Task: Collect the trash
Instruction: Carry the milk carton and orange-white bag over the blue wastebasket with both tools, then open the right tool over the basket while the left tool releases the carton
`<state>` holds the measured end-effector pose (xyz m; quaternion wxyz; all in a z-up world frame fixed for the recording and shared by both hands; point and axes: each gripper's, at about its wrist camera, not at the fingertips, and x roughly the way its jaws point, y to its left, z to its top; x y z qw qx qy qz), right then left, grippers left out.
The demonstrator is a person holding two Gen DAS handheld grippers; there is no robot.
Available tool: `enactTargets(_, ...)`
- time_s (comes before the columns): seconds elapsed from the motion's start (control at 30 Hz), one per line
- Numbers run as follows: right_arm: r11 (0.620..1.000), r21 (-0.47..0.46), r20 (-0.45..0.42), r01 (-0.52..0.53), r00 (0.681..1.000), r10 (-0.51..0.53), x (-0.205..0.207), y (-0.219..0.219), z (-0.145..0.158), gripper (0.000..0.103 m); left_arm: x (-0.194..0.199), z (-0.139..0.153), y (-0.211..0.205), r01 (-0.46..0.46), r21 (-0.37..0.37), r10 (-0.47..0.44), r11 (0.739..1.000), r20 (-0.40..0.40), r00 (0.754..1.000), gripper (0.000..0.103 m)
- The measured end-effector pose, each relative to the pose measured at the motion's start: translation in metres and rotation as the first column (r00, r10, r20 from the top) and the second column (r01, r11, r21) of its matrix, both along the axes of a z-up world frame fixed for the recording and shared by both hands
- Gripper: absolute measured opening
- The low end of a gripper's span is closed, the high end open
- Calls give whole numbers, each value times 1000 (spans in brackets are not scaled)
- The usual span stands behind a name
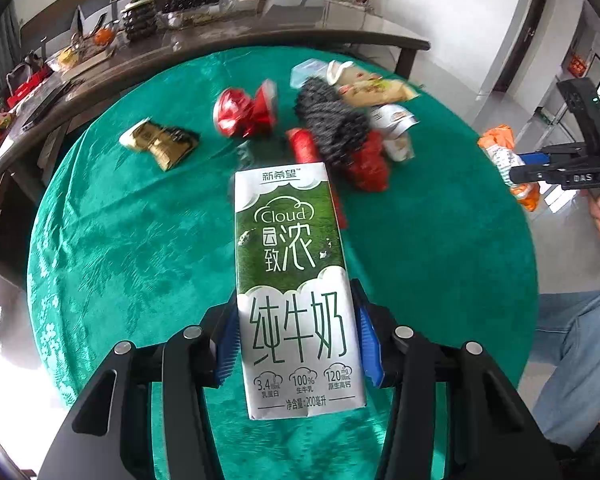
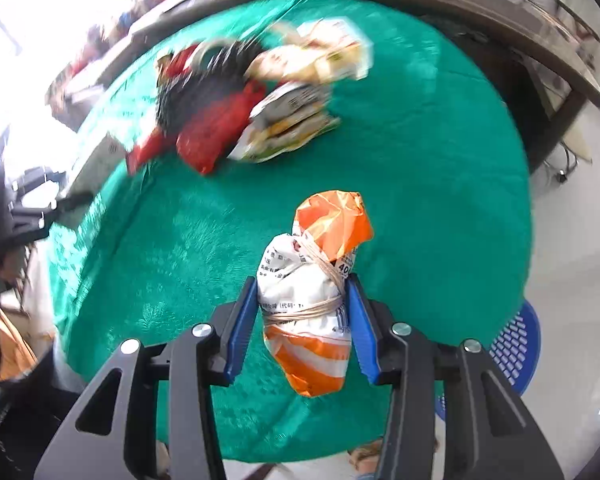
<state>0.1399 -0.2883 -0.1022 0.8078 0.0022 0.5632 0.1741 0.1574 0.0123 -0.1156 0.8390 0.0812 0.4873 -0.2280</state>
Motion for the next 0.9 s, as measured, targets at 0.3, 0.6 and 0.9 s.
enactTargets(0.3,908,-12,23,420,908,-419,-42,-177,-22,43,-9,41,-180,276,-161,-274,948,39,961,49)
enactTargets(0.6,791,-14,7,612,791,-612,-63,-296,-75,43,4,-14,-393,437,-183,-452,881,-48,891,49)
enactTargets(0.9,742,74,-49,667,745,-665,-67,-342,-107,45,21,-84,-492,463,-168,-483,870,-102,870,56)
